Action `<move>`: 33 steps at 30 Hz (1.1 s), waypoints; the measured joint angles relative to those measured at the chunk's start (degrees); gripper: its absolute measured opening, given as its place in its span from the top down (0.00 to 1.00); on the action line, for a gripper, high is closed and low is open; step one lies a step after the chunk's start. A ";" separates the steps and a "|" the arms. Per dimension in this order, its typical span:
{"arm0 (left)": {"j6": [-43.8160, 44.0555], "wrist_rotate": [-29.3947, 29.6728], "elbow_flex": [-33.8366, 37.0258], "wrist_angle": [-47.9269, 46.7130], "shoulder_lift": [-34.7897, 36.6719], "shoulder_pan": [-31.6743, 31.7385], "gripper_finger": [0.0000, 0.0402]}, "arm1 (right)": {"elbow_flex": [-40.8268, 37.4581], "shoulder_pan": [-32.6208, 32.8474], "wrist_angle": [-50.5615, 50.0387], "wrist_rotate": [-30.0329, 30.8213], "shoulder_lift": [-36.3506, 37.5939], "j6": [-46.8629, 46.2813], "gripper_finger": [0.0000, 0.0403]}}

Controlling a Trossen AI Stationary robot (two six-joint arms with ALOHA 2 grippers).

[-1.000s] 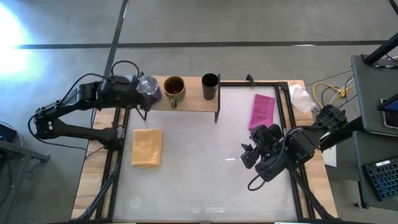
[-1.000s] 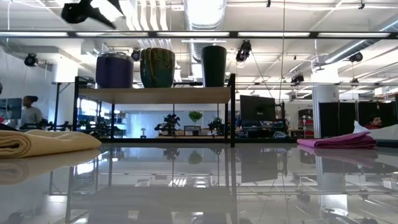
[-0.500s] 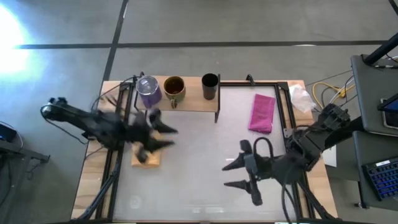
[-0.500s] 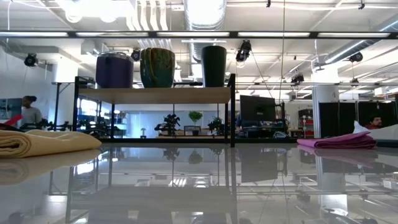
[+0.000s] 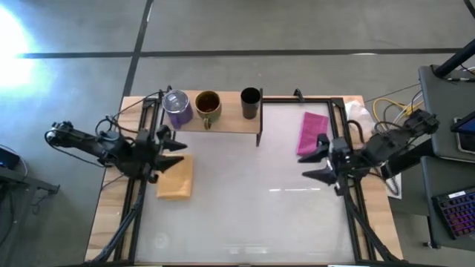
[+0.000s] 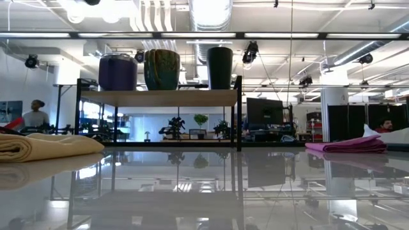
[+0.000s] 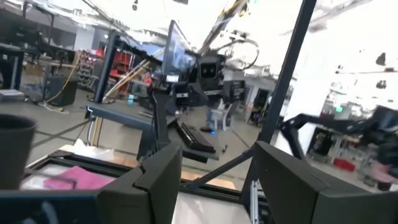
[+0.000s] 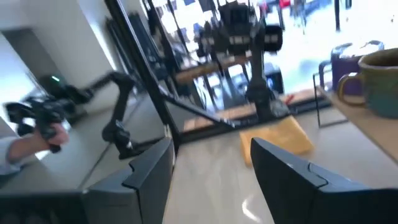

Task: Stack small to large cups/mugs on shelf
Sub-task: Return to Home Position

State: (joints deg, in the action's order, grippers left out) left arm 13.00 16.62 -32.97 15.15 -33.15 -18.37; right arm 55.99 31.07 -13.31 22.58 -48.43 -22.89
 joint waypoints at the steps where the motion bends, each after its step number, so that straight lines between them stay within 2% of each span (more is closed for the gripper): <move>1: 0.18 0.00 2.31 -0.07 2.26 0.00 0.53 | -3.06 0.00 2.26 0.13 2.54 1.01 0.48; 8: 4.60 0.01 17.07 0.54 14.09 0.02 0.53 | -21.78 -0.17 13.50 2.93 16.89 3.01 0.48; 14: 7.60 2.12 27.03 1.87 24.54 0.03 0.53 | -36.76 -0.12 27.35 -0.40 27.61 7.11 0.48; 19: 7.68 3.56 32.46 0.77 31.70 0.04 0.53 | -46.49 -0.15 35.04 -0.50 35.91 9.91 0.48; 25: 10.42 6.60 32.48 -6.37 29.57 0.04 0.53 | -54.94 -0.11 34.99 -0.53 45.47 8.27 0.48; 27: 10.56 6.60 32.48 -9.30 28.44 0.04 0.53 | -55.47 -0.11 29.83 -0.61 48.26 7.53 0.48; 33: 10.61 6.54 32.50 -10.16 24.51 0.04 0.53 | -55.39 -0.39 18.75 0.23 47.92 1.71 0.48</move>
State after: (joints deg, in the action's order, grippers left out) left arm 23.61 23.16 -0.47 4.99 -8.64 -18.33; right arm 0.60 30.68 5.44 22.82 -0.51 -21.18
